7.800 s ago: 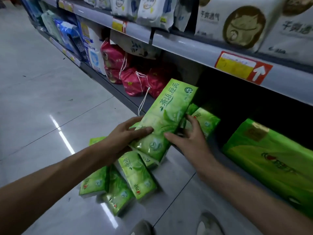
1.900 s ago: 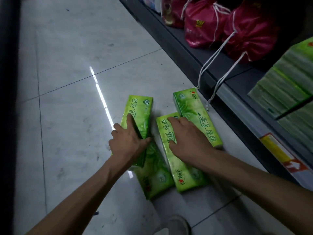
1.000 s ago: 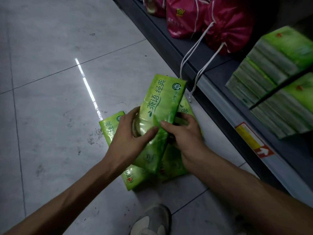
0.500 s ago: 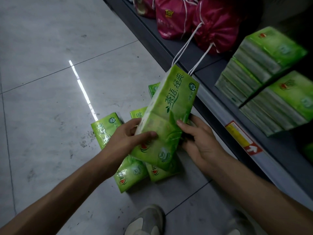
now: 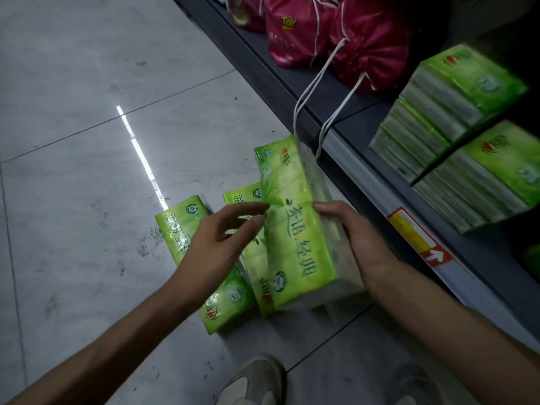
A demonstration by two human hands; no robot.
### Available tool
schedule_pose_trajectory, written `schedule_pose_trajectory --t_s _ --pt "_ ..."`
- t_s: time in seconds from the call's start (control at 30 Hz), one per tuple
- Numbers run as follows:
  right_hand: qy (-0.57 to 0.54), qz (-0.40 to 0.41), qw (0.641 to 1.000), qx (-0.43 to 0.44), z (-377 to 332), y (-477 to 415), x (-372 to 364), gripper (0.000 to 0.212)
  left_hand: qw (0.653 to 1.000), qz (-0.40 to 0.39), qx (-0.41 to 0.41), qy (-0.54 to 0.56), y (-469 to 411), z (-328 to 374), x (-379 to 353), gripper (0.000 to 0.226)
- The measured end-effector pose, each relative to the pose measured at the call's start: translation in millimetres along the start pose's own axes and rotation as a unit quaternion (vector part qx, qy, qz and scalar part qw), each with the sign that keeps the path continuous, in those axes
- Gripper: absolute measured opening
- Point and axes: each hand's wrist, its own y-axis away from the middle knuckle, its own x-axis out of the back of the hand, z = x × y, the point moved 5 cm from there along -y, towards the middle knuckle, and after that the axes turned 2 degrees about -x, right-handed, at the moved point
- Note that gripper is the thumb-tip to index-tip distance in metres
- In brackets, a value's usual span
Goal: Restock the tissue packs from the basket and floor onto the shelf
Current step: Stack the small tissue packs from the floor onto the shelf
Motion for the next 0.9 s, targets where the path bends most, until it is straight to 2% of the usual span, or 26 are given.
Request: schedule_pose_trajectory --t_s 0.07,0.17,0.23,0.33,0.4,0.43,0.5,0.57,0.77,0.9 --pt "-0.003 0.024 1.000 0.016 -4.0 0.2 12.5 0.046 1.000 0.016 0.000 -0.022 -10.2 -4.2 8.1 0.022" --pt "0.003 0.040 0.999 0.015 -5.2 0.0 21.9 0.052 0.999 0.031 -0.001 -0.044 -28.8 -9.3 20.8 0.029" --pt "-0.006 0.022 1.000 -0.007 -4.2 2.4 23.6 0.049 0.998 0.018 0.012 -0.054 -42.7 -11.8 24.3 0.041" --pt "-0.026 -0.023 0.999 -0.031 -4.3 6.8 21.4 0.033 0.997 -0.017 0.050 -0.059 -64.0 -16.5 24.9 0.068" --pt "-0.025 -0.061 0.996 -0.053 -1.6 8.7 17.1 0.022 0.995 -0.042 0.061 -0.062 -73.1 -14.9 20.3 0.077" --pt "-0.022 -0.079 0.995 -0.063 0.8 9.2 16.0 0.025 0.995 -0.049 0.068 -0.058 -78.3 -15.1 17.3 0.075" --pt "-0.020 -0.101 0.991 -0.080 5.8 9.4 18.0 0.050 0.993 -0.053 0.093 -0.041 -84.9 -10.1 13.1 0.057" --pt "-0.033 -0.110 0.989 -0.089 8.2 8.8 21.3 0.058 0.990 -0.072 0.116 -0.037 -88.1 -5.3 13.4 0.045" --pt "-0.041 -0.119 0.983 -0.133 5.9 15.5 26.1 0.070 0.962 -0.160 0.203 0.085 -79.1 -18.5 11.1 0.053" --pt "0.004 -0.123 0.978 -0.166 6.9 27.5 39.3 0.079 0.956 -0.122 0.231 0.134 -75.6 -24.6 11.6 0.061"
